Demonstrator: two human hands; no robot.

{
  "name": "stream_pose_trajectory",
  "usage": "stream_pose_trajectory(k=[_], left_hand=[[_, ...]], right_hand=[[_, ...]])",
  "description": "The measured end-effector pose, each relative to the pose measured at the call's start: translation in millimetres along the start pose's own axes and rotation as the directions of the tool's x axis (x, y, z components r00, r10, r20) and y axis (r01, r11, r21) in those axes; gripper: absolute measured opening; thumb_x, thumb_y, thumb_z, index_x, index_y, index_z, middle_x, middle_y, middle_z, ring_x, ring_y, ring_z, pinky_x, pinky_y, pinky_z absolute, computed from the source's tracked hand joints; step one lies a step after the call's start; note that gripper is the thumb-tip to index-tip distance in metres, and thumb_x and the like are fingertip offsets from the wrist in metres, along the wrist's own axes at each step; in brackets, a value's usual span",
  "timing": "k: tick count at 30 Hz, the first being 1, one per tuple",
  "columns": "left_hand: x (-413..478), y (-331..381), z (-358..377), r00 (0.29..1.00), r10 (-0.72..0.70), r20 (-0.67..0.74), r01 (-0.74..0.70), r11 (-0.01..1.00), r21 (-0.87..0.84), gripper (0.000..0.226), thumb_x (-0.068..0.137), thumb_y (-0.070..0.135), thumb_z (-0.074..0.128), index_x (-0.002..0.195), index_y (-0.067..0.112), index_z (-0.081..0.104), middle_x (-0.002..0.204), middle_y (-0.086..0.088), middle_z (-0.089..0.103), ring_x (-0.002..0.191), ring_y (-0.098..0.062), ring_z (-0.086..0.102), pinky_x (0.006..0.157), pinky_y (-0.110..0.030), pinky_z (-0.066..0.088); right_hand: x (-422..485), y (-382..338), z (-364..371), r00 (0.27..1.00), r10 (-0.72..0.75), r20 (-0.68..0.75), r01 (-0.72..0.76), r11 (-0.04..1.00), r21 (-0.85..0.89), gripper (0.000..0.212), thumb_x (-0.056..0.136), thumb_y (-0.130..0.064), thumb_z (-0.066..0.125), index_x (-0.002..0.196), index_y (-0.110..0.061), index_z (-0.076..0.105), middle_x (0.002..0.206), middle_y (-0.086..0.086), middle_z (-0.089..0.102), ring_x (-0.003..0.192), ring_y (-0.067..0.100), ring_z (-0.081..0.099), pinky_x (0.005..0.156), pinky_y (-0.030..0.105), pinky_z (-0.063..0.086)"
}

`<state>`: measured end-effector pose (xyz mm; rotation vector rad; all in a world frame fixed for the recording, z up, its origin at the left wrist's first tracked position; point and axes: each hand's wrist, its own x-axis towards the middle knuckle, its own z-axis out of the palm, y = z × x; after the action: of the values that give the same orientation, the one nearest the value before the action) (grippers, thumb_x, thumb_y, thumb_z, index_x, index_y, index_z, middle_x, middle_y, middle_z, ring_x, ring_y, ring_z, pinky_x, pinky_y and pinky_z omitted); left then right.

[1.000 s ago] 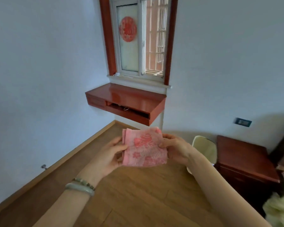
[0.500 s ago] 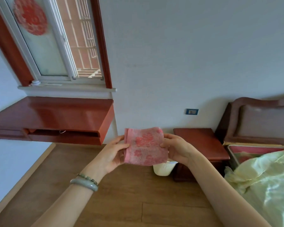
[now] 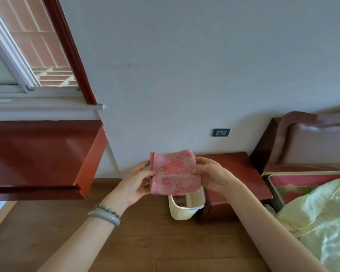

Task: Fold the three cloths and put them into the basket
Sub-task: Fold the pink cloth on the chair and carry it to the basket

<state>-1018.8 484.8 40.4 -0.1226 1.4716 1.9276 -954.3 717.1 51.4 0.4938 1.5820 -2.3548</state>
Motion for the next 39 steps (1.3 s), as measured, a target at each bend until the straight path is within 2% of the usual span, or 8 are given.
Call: stream_pose_trajectory(k=[4, 10, 21, 27, 31, 33, 37, 39], left_hand=[[67.1, 18.6, 14.7, 1.000, -0.007, -0.003, 0.007, 0.999, 0.031, 0.032, 0.090, 0.007, 0.056, 0.119, 0.020, 0.060, 0.113, -0.018, 0.067, 0.103, -0.031, 0.066, 0.076, -0.045, 0.057], [156.3, 22.2, 17.9, 0.998, -0.053, -0.024, 0.056, 0.991, 0.121, 0.034, 0.094, 0.005, 0.050, 0.121, 0.025, 0.056, 0.112, -0.017, 0.067, 0.102, -0.031, 0.067, 0.087, -0.054, 0.053], [342.4, -44.6, -21.0, 0.982, -0.189, -0.024, 0.186, 0.925, 0.331, 0.031, 0.093, 0.004, 0.052, 0.108, 0.032, 0.053, 0.108, -0.014, 0.063, 0.089, -0.024, 0.070, 0.064, -0.036, 0.056], [424.9, -115.2, -30.1, 0.965, -0.254, -0.066, 0.260, 0.893, 0.367, 0.032, 0.095, 0.004, 0.046, 0.119, 0.024, 0.048, 0.110, -0.010, 0.062, 0.100, -0.028, 0.065, 0.083, -0.052, 0.055], [481.3, -175.3, -40.2, 0.976, -0.202, -0.086, 0.219, 0.863, 0.456, 0.025, 0.094, 0.008, 0.047, 0.112, 0.026, 0.045, 0.106, -0.009, 0.060, 0.095, -0.020, 0.065, 0.074, -0.033, 0.058], [508.6, -213.8, -47.8, 0.977, -0.186, -0.107, 0.214, 0.831, 0.514, 0.024, 0.093, 0.009, 0.049, 0.106, 0.029, 0.044, 0.103, -0.008, 0.061, 0.093, -0.022, 0.064, 0.073, -0.032, 0.058], [558.4, -299.0, -64.0, 0.955, -0.182, -0.234, 0.289, 0.753, 0.592, 0.047, 0.083, -0.010, 0.035, 0.119, 0.019, 0.042, 0.102, -0.009, 0.057, 0.087, -0.023, 0.060, 0.066, -0.033, 0.052], [581.2, -340.3, -69.2, 0.928, -0.186, -0.323, 0.348, 0.742, 0.573, 0.046, 0.079, -0.010, 0.036, 0.114, 0.019, 0.044, 0.104, -0.010, 0.058, 0.086, -0.022, 0.059, 0.068, -0.040, 0.053]], right_hand=[[57.6, -29.2, -34.8, 1.000, 0.005, -0.023, -0.005, 1.000, -0.016, 0.041, 0.079, 0.015, 0.047, 0.117, -0.001, 0.052, 0.107, 0.016, 0.062, 0.107, 0.037, 0.057, 0.096, 0.055, 0.045], [133.5, -35.1, -79.1, 0.995, 0.069, -0.072, -0.068, 0.998, 0.013, 0.043, 0.077, 0.018, 0.047, 0.115, -0.002, 0.054, 0.110, 0.018, 0.057, 0.096, 0.031, 0.060, 0.072, 0.040, 0.055], [275.9, 38.6, -155.8, 0.919, 0.248, -0.305, -0.220, 0.968, 0.125, 0.047, 0.075, 0.024, 0.036, 0.112, -0.001, 0.051, 0.086, 0.013, 0.059, 0.082, 0.027, 0.057, 0.075, 0.038, 0.044], [342.3, 106.8, -211.9, 0.844, 0.362, -0.396, -0.309, 0.931, 0.193, 0.049, 0.075, 0.019, 0.040, 0.116, -0.004, 0.054, 0.087, 0.011, 0.060, 0.087, 0.028, 0.056, 0.077, 0.042, 0.043], [390.2, 168.4, -248.5, 0.798, 0.409, -0.444, -0.338, 0.912, 0.232, 0.046, 0.073, 0.018, 0.041, 0.105, -0.010, 0.058, 0.073, 0.004, 0.062, 0.070, 0.021, 0.062, 0.058, 0.031, 0.049], [415.8, 206.0, -265.5, 0.757, 0.408, -0.510, -0.348, 0.913, 0.214, 0.045, 0.072, 0.017, 0.041, 0.100, -0.013, 0.060, 0.077, 0.006, 0.061, 0.069, 0.022, 0.061, 0.056, 0.032, 0.049], [464.0, 285.0, -293.2, 0.701, 0.341, -0.626, -0.370, 0.925, 0.089, 0.045, 0.070, 0.012, 0.043, 0.090, -0.024, 0.062, 0.085, 0.004, 0.065, 0.079, 0.024, 0.063, 0.073, 0.042, 0.054], [486.1, 322.6, -307.3, 0.683, 0.338, -0.648, -0.395, 0.917, 0.061, 0.044, 0.073, 0.009, 0.045, 0.094, -0.024, 0.063, 0.095, 0.002, 0.068, 0.090, 0.022, 0.064, 0.082, 0.042, 0.055]])
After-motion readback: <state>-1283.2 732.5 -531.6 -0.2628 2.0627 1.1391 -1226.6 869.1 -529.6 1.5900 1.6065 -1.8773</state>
